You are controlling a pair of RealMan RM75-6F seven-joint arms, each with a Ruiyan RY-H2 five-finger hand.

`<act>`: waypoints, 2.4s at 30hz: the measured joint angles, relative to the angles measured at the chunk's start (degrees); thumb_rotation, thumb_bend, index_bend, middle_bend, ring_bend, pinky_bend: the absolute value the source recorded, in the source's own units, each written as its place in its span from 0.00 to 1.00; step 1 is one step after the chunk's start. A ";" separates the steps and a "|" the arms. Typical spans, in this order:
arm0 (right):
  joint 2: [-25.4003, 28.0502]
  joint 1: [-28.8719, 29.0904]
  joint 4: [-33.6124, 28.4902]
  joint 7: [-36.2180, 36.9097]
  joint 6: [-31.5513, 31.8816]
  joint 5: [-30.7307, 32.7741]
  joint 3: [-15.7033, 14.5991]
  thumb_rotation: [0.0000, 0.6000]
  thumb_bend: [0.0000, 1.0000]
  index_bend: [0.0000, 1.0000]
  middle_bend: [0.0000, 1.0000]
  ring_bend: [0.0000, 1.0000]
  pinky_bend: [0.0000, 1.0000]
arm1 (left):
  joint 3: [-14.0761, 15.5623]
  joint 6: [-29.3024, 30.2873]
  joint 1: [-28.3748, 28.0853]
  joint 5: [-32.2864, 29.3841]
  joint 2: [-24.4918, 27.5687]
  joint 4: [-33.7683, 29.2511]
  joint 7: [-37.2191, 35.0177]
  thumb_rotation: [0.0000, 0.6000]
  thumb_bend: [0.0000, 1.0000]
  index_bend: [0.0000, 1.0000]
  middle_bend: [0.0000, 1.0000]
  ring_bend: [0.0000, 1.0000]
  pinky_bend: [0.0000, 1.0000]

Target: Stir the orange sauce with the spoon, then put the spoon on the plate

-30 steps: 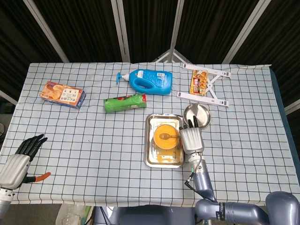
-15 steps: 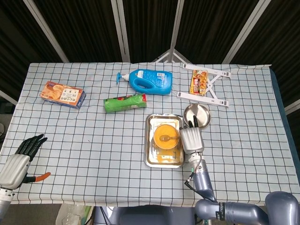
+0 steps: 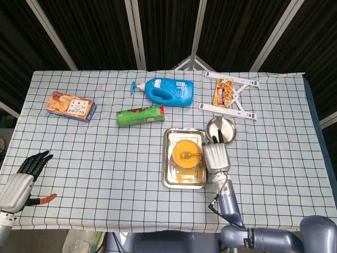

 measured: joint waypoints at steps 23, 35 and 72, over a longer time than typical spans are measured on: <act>2.33 -0.02 0.45 -4.02 3.88 -11.16 -4.87 1.00 0.67 0.65 0.60 0.30 0.00 | 0.06 0.54 0.21 0.34 -0.04 -0.05 0.02 1.00 0.00 0.00 0.00 0.00 0.00; 1.80 0.52 5.38 -6.88 3.61 -18.81 -8.04 1.00 0.67 0.65 0.61 0.30 0.00 | 0.10 0.34 0.11 0.33 0.02 -0.05 -0.26 1.00 0.00 0.00 0.00 0.00 0.00; 6.74 0.24 7.33 -21.29 -0.16 -28.96 -10.80 1.00 0.67 0.65 0.61 0.30 0.00 | 0.26 0.59 0.06 0.92 0.01 0.07 -0.61 1.00 0.00 0.00 0.00 0.00 0.00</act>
